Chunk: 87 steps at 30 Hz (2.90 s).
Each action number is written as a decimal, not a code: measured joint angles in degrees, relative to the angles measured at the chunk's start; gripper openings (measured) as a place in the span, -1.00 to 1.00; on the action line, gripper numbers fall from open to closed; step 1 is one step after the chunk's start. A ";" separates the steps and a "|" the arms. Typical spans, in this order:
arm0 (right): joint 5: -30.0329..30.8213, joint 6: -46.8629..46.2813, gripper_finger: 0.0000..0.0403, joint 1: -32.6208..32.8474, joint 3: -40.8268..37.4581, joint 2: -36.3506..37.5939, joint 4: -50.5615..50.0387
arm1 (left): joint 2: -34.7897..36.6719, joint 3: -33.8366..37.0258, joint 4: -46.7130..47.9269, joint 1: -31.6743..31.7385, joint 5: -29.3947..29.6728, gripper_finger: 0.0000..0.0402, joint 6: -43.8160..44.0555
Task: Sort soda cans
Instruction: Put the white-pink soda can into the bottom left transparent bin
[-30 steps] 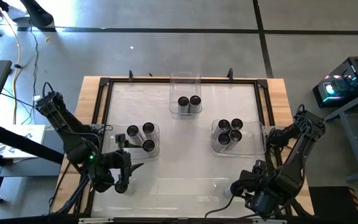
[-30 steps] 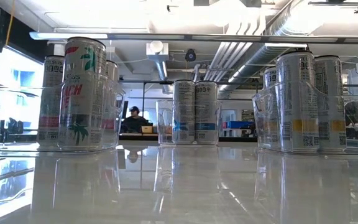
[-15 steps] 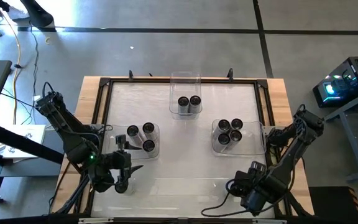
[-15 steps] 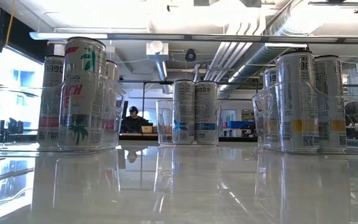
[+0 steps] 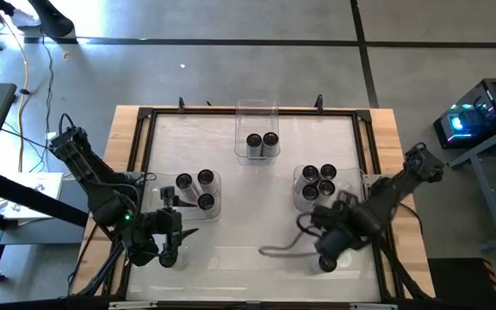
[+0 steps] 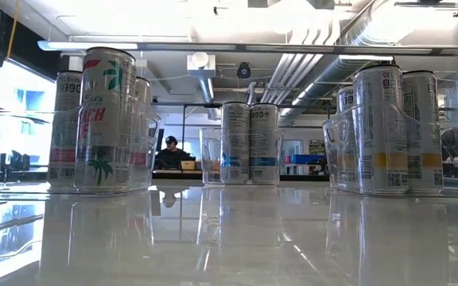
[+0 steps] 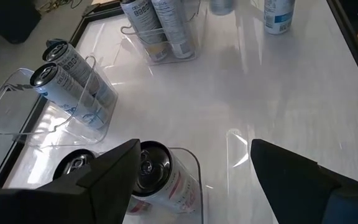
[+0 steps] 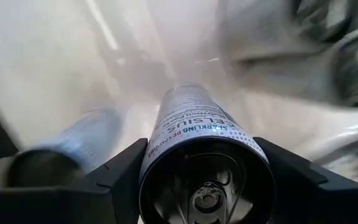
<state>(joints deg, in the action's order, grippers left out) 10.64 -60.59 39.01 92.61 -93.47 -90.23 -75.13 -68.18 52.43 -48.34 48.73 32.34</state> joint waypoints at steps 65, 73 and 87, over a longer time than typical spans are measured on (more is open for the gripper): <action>37.11 26.83 0.64 2.69 40.21 -27.91 0.81 | -13.96 0.00 -43.63 10.70 -26.78 0.54 -28.65; 60.91 5.31 0.64 18.75 38.10 -28.69 2.18 | -12.88 -0.03 -35.15 18.77 -42.10 0.60 -35.35; 69.39 -11.16 0.64 23.17 28.07 -28.87 2.41 | -15.90 0.00 -32.89 24.59 -46.86 0.60 -39.45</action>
<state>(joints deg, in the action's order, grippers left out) 80.03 -71.75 62.18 120.68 -122.34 -87.83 -91.03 -68.18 19.55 -23.75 1.87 -7.11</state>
